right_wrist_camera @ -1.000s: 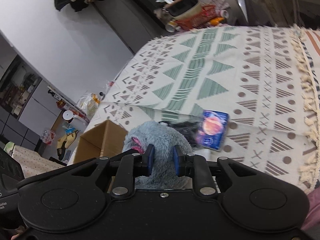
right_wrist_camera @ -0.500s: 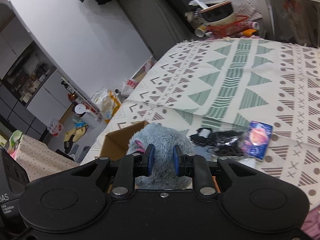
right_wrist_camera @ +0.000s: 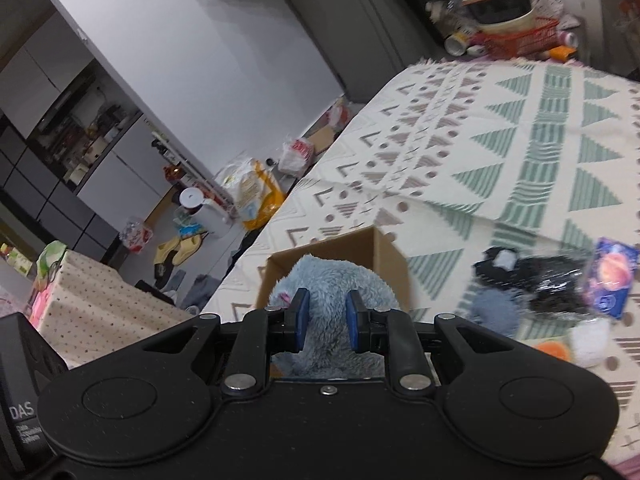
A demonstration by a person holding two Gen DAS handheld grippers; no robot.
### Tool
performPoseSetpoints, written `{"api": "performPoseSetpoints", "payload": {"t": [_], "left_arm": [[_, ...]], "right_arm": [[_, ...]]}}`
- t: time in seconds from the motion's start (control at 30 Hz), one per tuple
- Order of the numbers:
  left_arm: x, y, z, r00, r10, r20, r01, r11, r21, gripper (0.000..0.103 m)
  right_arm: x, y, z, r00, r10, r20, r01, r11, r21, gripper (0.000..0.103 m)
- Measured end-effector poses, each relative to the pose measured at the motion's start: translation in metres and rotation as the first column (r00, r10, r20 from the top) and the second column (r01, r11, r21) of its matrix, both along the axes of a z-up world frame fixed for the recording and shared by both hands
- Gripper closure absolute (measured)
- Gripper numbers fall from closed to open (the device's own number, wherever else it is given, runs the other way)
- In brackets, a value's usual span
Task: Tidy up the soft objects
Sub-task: 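Carry the grey plush with both grippers over the cardboard box, then open both grippers to drop the grey plush into the box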
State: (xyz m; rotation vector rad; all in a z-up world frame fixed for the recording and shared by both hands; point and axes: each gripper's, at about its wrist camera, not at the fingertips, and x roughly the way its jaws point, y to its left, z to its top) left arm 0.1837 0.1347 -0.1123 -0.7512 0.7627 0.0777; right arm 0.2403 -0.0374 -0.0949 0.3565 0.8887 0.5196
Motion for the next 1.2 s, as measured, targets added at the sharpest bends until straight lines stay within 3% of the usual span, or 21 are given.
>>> {"api": "performPoseSetpoints", "payload": {"t": [0.5, 0.57, 0.87, 1.03, 1.2], "left_arm": [[-0.004, 0.053, -0.034, 0.978, 0.161, -0.135, -0.159, 0.987, 0.021, 0.084], [-0.003, 0.055, -0.036, 0.975, 0.175, -0.139, -0.171, 0.985, 0.040, 0.084], [0.002, 0.060, -0.044, 0.968, 0.190, -0.167, -0.179, 0.981, 0.075, 0.084], [0.004, 0.059, -0.043, 0.965, 0.204, -0.165, -0.194, 0.978, 0.076, 0.079], [0.003, 0.058, -0.038, 0.956, 0.238, -0.170, -0.225, 0.970, 0.093, 0.061]], "right_arm": [[0.009, 0.051, -0.047, 0.989, 0.072, -0.126, -0.072, 0.997, 0.005, 0.086], [0.009, 0.056, -0.052, 0.986, 0.085, -0.144, -0.083, 0.996, 0.016, 0.093], [0.011, 0.056, -0.067, 0.972, 0.086, -0.219, -0.084, 0.996, 0.018, 0.093], [0.006, 0.039, -0.055, 0.974, 0.069, -0.214, -0.067, 0.998, 0.017, 0.081], [0.003, 0.014, -0.038, 0.984, 0.050, -0.171, -0.050, 0.999, 0.003, 0.067]]}}
